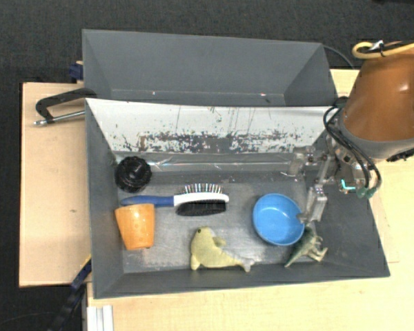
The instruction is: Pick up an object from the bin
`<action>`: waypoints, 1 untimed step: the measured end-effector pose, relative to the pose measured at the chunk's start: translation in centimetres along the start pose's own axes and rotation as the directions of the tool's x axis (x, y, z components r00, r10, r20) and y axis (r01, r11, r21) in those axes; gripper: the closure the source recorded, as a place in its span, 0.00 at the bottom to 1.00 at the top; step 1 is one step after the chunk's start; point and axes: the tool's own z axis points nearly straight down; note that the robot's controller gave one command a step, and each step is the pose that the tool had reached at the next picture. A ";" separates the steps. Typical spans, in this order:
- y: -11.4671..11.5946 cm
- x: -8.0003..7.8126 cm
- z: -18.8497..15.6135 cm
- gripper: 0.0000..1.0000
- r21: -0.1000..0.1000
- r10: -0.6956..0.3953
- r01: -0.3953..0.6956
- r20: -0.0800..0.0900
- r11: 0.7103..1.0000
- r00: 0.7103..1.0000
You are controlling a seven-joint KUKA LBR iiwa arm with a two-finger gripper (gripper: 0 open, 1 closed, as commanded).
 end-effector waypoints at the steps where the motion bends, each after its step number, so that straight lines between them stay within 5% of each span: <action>1: 0.8 -2.7 10.7 0.00 0.000 -0.255 0.255 0.001 0.967 0.967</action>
Offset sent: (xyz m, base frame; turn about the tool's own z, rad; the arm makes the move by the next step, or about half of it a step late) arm 0.0263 0.0070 -0.1053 -0.2571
